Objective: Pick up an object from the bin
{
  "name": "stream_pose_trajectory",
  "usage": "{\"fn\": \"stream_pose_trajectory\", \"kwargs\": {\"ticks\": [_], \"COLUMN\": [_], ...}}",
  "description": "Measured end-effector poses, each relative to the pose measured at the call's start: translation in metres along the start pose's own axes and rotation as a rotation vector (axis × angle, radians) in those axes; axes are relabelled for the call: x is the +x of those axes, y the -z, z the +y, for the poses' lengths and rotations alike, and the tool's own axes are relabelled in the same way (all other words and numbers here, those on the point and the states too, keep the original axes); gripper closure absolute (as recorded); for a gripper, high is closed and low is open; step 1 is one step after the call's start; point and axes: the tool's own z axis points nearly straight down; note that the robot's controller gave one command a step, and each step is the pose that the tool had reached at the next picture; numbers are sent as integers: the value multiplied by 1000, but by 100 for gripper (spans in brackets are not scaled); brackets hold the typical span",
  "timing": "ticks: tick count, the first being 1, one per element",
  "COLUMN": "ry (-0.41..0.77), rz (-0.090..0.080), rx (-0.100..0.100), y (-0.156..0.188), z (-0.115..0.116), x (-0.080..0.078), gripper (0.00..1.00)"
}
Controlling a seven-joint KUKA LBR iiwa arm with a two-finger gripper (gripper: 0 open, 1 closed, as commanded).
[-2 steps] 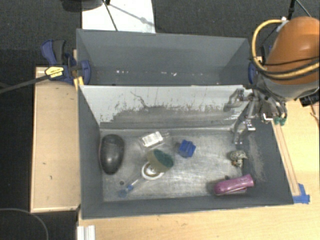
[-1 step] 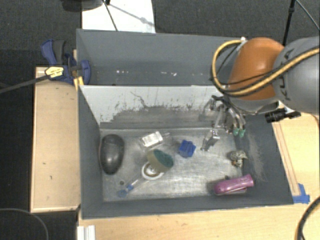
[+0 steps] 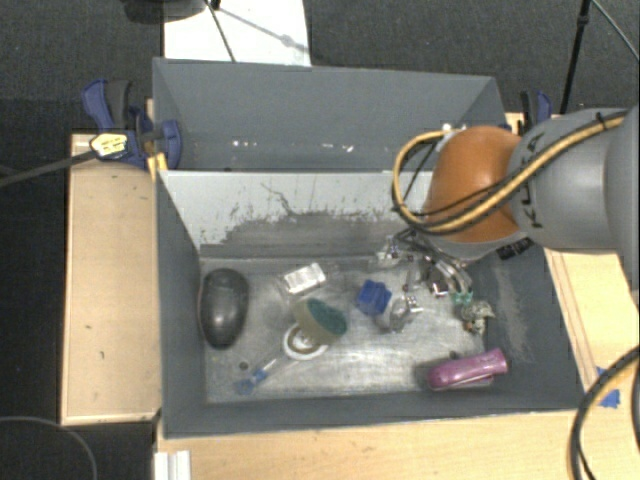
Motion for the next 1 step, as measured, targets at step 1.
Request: {"fn": "stream_pose_trajectory", "kwargs": {"ticks": [1], "ry": [0], "rz": [-5], "rx": [1], "y": [2], "z": [-1], "x": [-1], "gripper": [100]}}
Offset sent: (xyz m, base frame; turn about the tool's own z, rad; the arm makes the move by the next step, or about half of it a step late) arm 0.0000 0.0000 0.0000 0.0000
